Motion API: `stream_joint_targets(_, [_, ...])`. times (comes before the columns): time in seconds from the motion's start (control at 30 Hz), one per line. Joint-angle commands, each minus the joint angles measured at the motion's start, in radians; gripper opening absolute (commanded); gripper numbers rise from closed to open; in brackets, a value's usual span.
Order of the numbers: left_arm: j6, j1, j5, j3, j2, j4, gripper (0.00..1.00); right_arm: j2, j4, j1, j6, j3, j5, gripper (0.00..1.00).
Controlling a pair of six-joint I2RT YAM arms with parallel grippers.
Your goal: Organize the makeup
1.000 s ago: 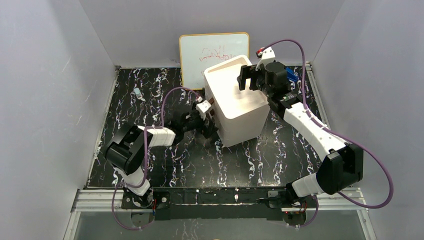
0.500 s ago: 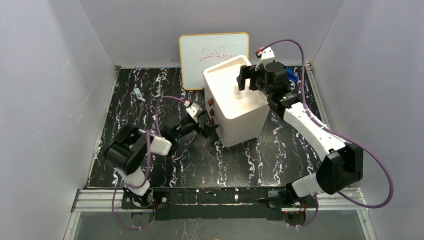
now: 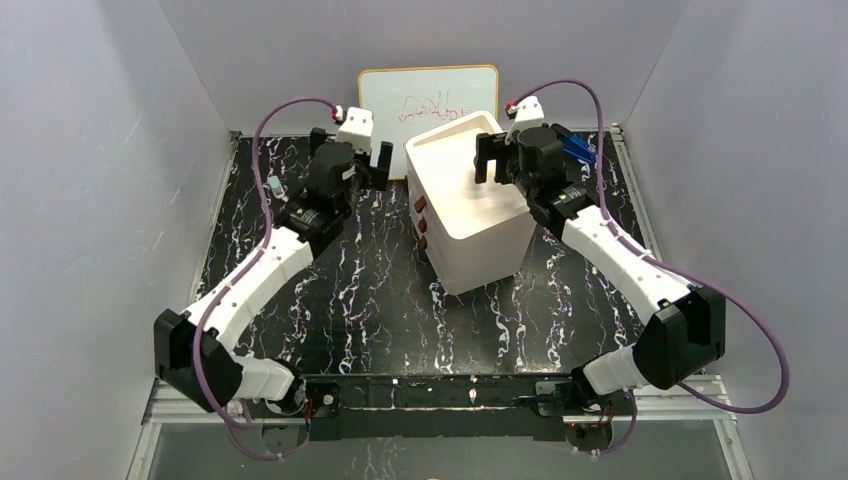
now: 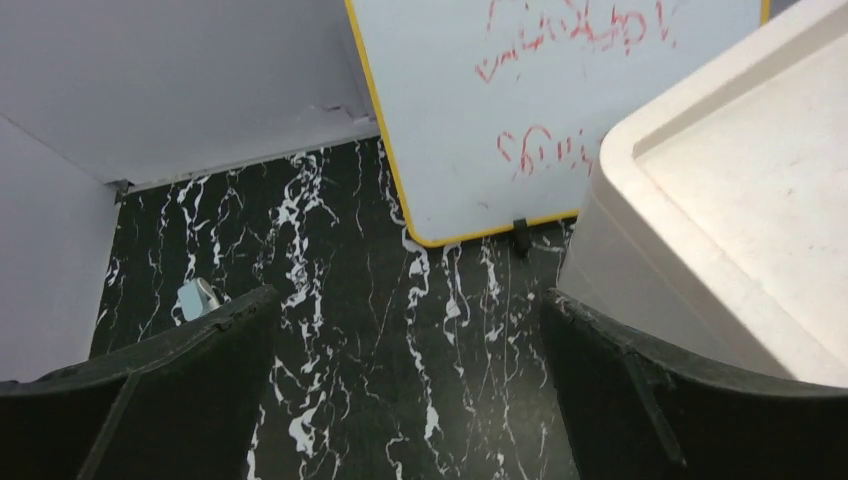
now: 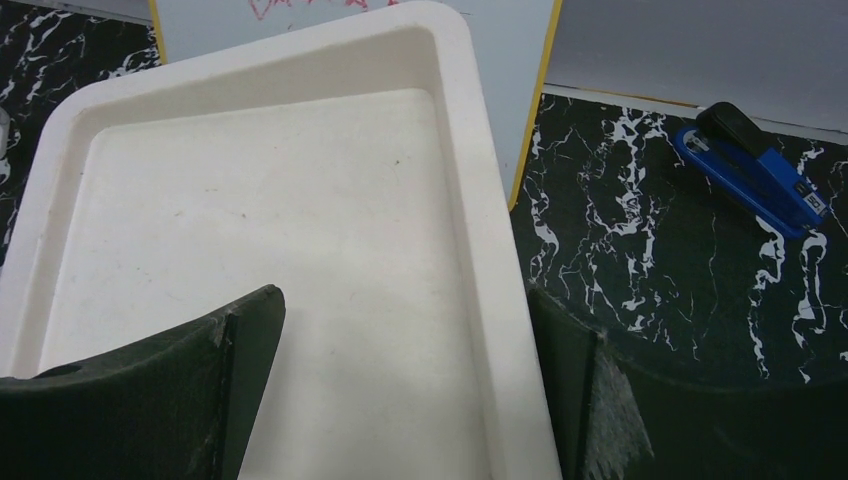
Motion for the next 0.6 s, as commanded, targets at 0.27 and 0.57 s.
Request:
stream_joint_targets(0.27, [-0.041,0.000,0.116,0.338,0.093,-0.400,0.99,-0.132,0.140,0.015,-0.122,0.105,0.315,0.99])
stream_joint_targets(0.57, [-0.026,0.055,0.120,0.584,0.155,-0.389,0.99,-0.212,0.237,0.007,-0.204,0.199,0.313,0.99])
